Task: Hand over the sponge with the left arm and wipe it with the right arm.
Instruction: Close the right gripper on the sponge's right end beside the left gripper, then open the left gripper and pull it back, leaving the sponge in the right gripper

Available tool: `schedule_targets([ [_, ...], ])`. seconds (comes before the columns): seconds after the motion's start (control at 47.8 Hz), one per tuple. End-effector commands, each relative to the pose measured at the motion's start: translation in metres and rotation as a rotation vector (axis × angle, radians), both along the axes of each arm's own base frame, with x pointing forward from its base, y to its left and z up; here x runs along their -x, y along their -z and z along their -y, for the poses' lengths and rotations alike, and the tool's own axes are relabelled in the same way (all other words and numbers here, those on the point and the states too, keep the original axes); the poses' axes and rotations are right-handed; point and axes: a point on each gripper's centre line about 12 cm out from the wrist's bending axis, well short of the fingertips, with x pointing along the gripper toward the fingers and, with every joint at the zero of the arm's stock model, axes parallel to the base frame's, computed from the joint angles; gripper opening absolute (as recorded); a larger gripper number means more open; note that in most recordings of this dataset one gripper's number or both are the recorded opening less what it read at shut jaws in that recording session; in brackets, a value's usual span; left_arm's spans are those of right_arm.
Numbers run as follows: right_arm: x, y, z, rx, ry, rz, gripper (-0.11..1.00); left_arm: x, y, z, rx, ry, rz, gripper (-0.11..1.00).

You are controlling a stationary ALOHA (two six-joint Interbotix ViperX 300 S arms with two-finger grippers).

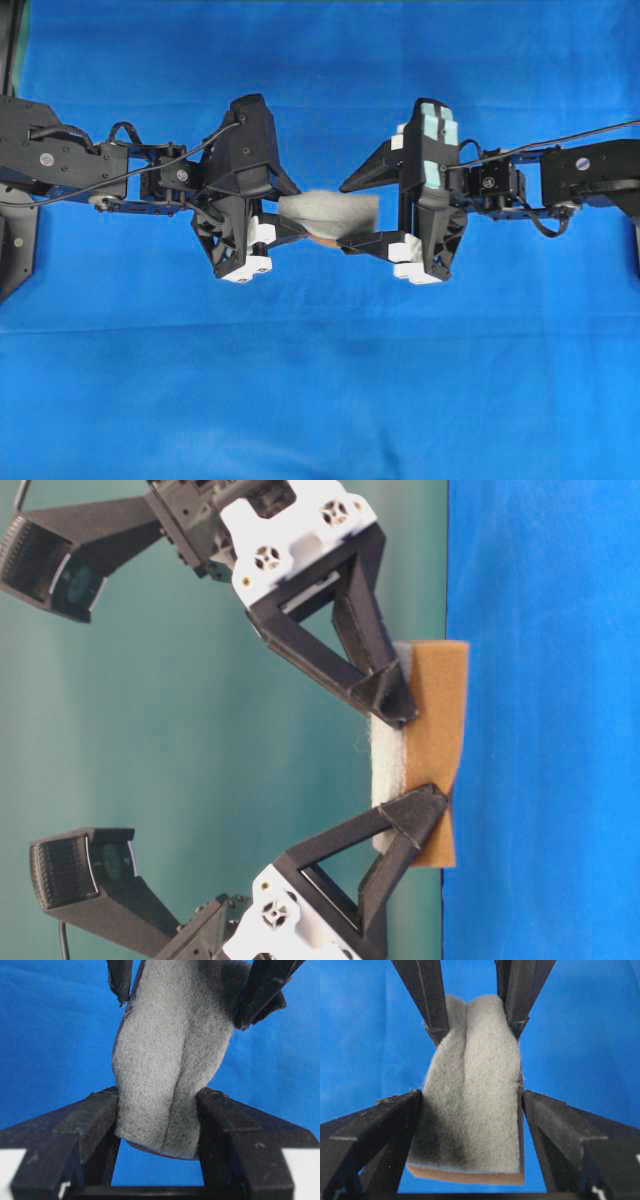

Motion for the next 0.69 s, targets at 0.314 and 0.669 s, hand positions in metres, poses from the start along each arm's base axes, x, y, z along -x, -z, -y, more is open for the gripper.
schedule_targets([
  [0.314, -0.0082, -0.0101, 0.0021, -0.003, 0.007, 0.029, 0.74, -0.0031, -0.0115, -0.0007, -0.005, 0.001, 0.035, 0.38],
  [0.669, -0.0080, -0.0031, 0.0011, 0.025, -0.015, -0.047, 0.29, -0.0041, -0.0133, -0.0025, -0.023, 0.007, 0.048, 0.30],
])
